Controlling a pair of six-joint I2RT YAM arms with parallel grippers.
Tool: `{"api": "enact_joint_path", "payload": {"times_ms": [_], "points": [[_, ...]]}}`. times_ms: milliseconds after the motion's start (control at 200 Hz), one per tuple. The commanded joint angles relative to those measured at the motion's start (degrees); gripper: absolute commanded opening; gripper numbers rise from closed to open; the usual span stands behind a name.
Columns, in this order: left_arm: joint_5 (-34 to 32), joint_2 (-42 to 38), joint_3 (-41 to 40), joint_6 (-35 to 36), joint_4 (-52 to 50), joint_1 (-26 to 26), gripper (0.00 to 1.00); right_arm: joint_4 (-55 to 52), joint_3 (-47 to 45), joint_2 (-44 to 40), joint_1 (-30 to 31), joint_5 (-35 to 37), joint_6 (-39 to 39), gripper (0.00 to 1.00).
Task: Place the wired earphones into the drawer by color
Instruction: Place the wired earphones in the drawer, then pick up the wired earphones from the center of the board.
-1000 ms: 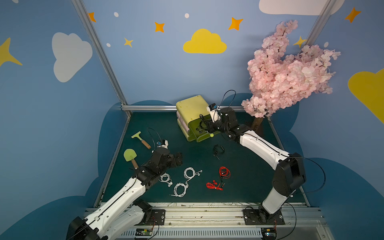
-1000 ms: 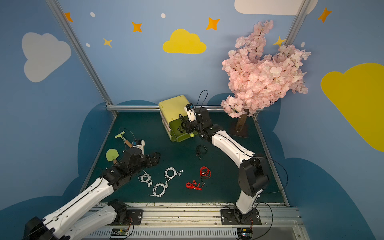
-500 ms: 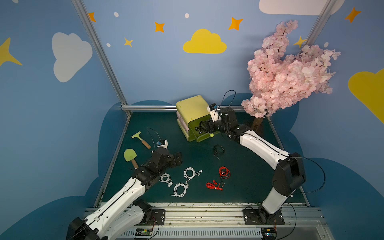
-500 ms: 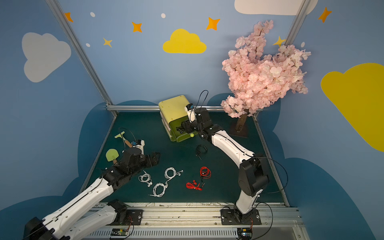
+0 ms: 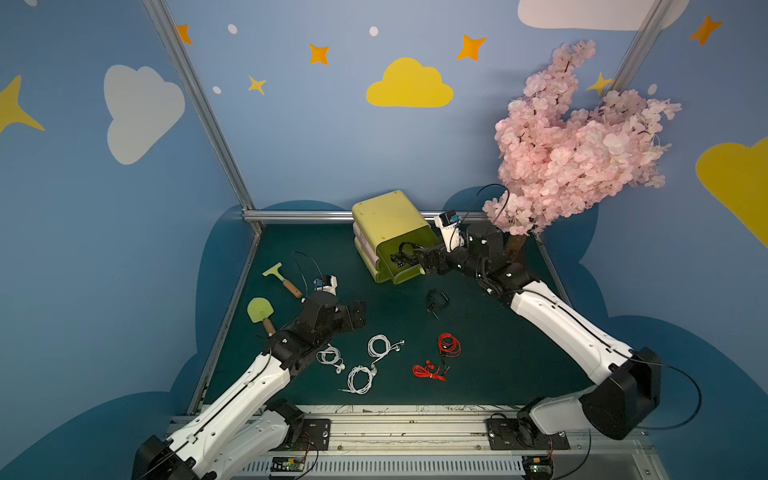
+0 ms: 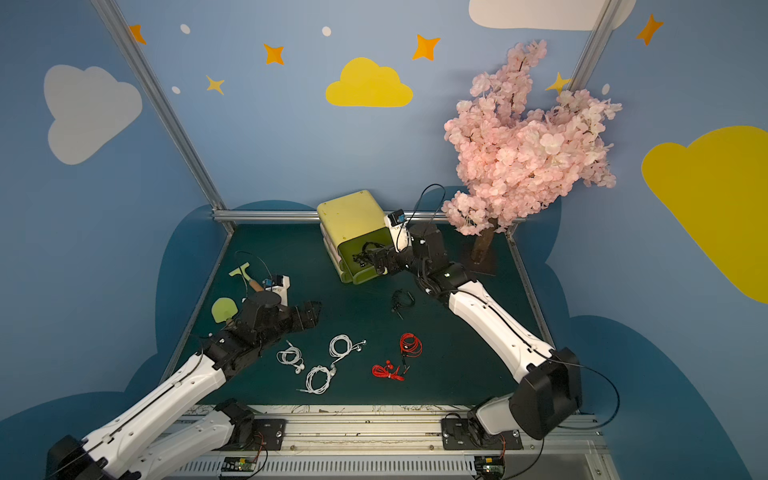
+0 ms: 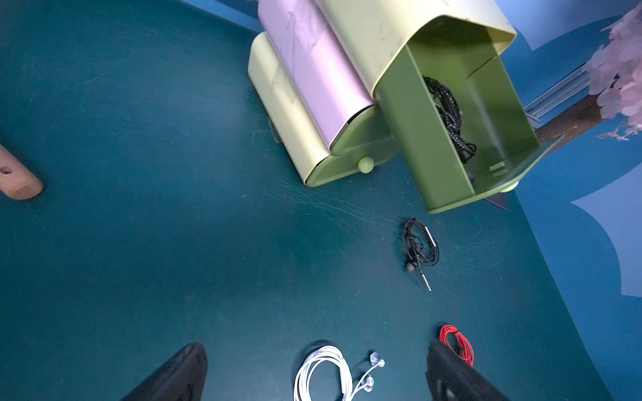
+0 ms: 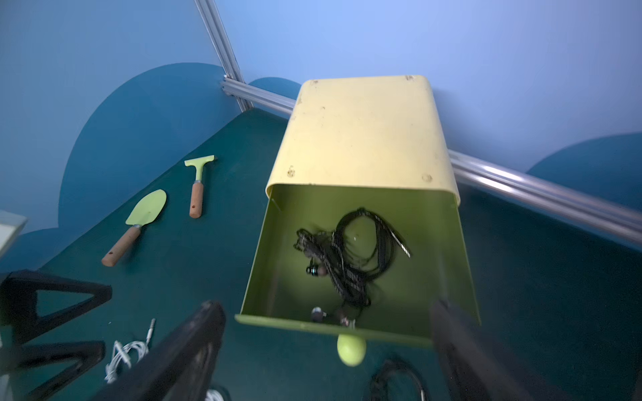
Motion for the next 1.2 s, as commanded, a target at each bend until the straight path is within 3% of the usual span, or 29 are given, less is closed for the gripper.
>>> {"api": "enact_joint_path", "payload": {"times_ms": [0,315,501,736,931,1011,1196], "points": [[1.7,1.2,2.5,2.2,1.9,0.3,1.00,-3.0,-5.2,-5.6,-0.3,2.5,0.5,0.99],[3.0,2.8,3.6,1.1,3.3,0.4,1.00,-3.9,-22.9,-18.2,-0.4,8.1,8.7,0.98],[3.8,1.8,-0.3,-1.6,5.2,0.4,1.00,0.2,-31.9,-19.8,-2.2,5.2,13.5,0.98],[3.7,1.9,-3.7,-3.3,6.5,0.4,1.00,7.3,-35.9,-13.5,-6.9,-6.5,18.1,0.93],[3.8,1.7,-3.9,-3.3,5.6,0.4,1.00,7.3,-31.9,-4.2,-11.4,-12.8,23.3,0.84],[3.4,1.4,-3.8,-2.9,5.3,0.5,1.00,5.2,-28.9,-0.1,-12.9,-16.1,21.6,0.82],[3.1,1.3,-4.1,-3.0,5.4,0.5,1.00,7.6,-27.2,6.7,-13.4,-16.8,24.7,0.78]]}}
